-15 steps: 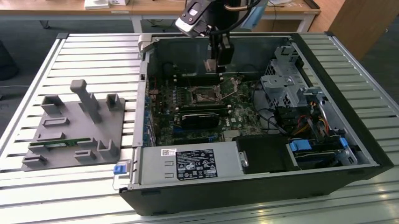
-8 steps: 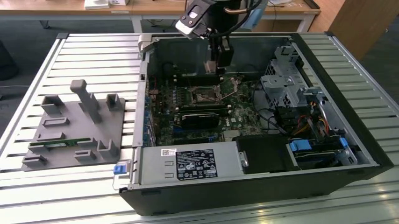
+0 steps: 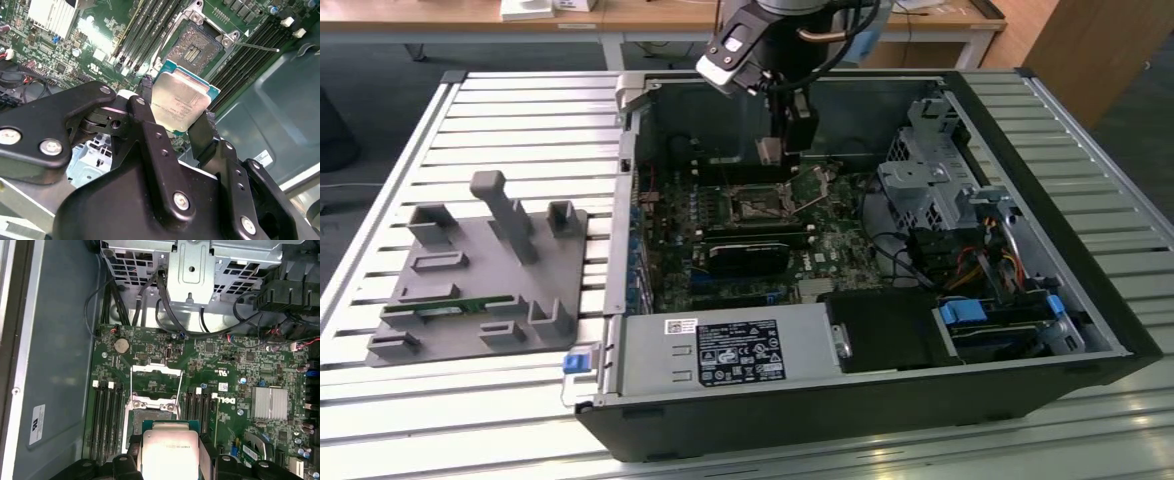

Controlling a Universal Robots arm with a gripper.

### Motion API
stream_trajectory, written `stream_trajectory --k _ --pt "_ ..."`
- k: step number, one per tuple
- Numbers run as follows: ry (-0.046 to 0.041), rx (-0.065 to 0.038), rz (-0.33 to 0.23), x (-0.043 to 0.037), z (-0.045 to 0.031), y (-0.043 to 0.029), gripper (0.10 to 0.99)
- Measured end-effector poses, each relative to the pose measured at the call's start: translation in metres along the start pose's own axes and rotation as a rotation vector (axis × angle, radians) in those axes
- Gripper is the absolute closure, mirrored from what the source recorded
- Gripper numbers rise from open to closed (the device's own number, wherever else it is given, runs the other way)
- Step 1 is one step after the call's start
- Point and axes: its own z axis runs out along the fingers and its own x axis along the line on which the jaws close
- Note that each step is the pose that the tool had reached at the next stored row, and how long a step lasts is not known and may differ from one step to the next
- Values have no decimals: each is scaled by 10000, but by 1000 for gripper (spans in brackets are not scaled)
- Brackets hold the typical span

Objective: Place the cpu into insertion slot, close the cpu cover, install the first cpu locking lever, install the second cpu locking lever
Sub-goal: 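Place the cpu into insertion slot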

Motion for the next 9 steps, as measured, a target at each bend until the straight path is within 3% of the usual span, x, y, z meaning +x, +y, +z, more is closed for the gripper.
stream_trajectory --k 9 --pt "-27 -1 -2 0 135 -11 549"
